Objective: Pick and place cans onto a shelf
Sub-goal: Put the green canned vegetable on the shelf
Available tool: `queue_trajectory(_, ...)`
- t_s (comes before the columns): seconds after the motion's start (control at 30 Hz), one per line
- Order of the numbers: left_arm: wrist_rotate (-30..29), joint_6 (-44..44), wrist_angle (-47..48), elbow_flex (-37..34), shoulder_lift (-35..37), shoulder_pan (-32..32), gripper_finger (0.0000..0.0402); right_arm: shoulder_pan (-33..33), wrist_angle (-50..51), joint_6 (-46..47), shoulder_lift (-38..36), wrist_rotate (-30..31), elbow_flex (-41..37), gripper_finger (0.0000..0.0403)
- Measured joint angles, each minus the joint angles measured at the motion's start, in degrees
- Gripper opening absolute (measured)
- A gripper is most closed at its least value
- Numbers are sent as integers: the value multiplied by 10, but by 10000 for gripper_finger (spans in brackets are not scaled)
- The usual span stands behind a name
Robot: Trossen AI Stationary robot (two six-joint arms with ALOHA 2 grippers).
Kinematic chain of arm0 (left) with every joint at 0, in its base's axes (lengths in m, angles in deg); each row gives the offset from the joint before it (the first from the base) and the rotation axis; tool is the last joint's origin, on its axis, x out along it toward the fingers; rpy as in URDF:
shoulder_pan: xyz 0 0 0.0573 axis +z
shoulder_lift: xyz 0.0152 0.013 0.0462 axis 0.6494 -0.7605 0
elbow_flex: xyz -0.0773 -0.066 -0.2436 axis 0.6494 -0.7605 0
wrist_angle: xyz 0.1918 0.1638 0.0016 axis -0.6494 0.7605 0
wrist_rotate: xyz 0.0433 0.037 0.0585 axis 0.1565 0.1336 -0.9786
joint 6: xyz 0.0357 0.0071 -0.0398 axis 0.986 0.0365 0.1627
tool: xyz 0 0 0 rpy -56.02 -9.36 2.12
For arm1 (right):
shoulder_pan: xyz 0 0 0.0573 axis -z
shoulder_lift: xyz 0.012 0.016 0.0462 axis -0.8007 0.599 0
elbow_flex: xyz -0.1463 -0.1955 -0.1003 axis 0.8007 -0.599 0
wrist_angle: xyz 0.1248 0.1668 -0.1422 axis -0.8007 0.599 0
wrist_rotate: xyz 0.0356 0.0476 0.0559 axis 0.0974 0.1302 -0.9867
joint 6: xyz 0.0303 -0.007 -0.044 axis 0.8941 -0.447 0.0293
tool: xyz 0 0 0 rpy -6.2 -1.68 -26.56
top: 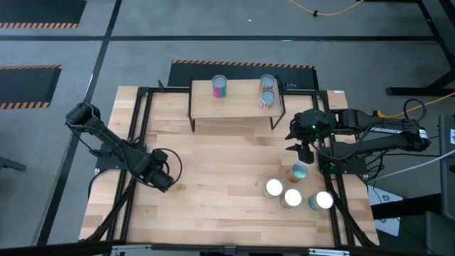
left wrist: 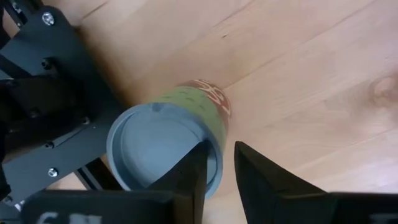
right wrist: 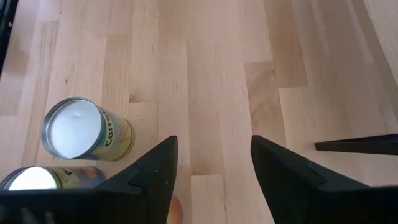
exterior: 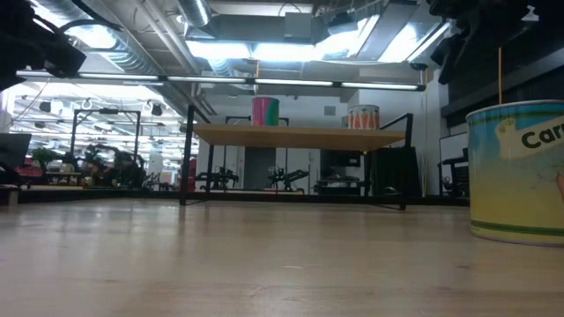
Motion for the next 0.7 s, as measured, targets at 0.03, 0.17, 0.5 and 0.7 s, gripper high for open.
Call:
queue_trajectory(0.03, -2, 0, 0, 0, 0, 0, 69, 0, 0, 0, 0, 0, 0, 208)
queue_trajectory(0.17, -4, 6, -1, 0, 0, 0, 37, 0, 0, 0, 0, 0, 0, 208)
queue_trajectory(0.5, -47, 53, -70, 15, -1, 0, 6, 0, 0, 0, 0, 0, 0, 208)
queue_trajectory(0.7, -188, 174, -207, 71, -1, 6, 3, 0, 0, 0, 0, 0, 0, 208)
